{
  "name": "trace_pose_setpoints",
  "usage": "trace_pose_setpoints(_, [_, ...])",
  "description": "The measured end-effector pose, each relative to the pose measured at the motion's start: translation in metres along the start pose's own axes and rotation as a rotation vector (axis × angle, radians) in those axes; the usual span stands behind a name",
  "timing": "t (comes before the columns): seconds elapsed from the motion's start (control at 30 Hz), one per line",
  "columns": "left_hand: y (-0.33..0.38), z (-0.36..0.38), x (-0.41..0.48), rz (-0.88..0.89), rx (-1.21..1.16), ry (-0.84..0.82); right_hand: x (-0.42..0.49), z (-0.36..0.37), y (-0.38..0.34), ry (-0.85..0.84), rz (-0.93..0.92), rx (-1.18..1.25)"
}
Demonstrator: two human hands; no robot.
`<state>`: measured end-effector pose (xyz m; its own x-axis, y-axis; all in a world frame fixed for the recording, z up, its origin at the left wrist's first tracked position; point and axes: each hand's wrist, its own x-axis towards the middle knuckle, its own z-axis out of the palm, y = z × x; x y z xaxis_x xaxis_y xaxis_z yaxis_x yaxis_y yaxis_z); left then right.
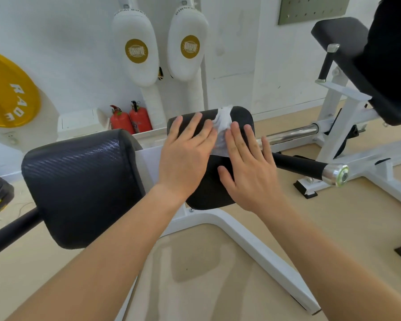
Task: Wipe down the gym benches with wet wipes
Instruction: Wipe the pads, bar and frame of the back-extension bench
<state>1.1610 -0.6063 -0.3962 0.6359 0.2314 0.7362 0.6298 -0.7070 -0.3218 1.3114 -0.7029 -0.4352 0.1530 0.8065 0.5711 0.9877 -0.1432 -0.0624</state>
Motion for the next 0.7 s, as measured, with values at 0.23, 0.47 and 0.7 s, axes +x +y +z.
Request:
trace_pose_setpoints(0.23, [0.011,0.003,-0.032,-0.041,-0.055,0.162,-0.014,0.003,-0.001,0.243,-0.074,0.107])
trace_pose_setpoints(0.47, [0.007,-0.007,-0.033,-0.197,-0.246,0.151,0.003,0.024,-0.007,0.453,-0.297,0.245])
trace_pose_setpoints(0.7, [0.026,-0.011,-0.046,-0.201,-0.404,0.109,-0.034,0.04,-0.008,0.507,-0.236,0.226])
